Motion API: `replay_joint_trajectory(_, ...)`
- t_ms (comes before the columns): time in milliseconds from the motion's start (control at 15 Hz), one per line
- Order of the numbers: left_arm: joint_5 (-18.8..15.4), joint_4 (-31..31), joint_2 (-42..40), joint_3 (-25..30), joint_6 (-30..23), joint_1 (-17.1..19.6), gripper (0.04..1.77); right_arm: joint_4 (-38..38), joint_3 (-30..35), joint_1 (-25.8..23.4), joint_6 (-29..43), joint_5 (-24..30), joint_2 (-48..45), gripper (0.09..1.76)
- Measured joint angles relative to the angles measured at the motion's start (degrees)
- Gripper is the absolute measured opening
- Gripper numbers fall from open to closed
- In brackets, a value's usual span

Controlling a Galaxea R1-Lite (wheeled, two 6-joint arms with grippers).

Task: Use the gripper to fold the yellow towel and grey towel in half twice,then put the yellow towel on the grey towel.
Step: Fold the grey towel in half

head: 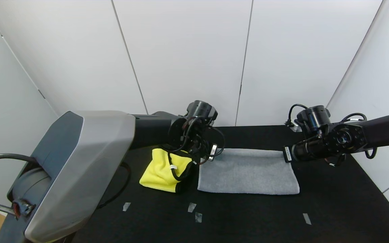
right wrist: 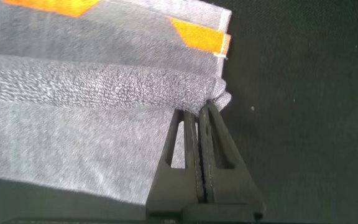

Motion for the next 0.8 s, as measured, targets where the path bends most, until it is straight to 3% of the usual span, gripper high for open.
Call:
replay_joint_trajectory(67,0.0,-0.6,0.3,0.0,0.0,0.1,0.10,-0.5,-0.2,0.0,0.0,0.0,0.5,0.13)
replay_joint_trajectory(133,0.0,-1.0,0.6,0.0,0.0,0.2,0.19,-1.4,-0.3,0.0,0.0,-0.1,1.0,0.23)
replay_joint_trajectory(267,0.0,-1.2,1.1,0.0,0.0,0.4,0.55,-3.5,-0.4,-0.3,0.0,0.0,1.9,0.57)
replay_joint_trajectory(467,0.0,-1.1,1.2,0.0,0.0,0.5,0.92,-3.7,-0.3,-0.3,0.0,-0.1,2.4,0.94)
replay_joint_trajectory(800,0.0,-0.6,0.9,0.0,-0.1,0.9,1.30,-3.3,0.3,-0.2,0.1,0.0,1.7,1.30)
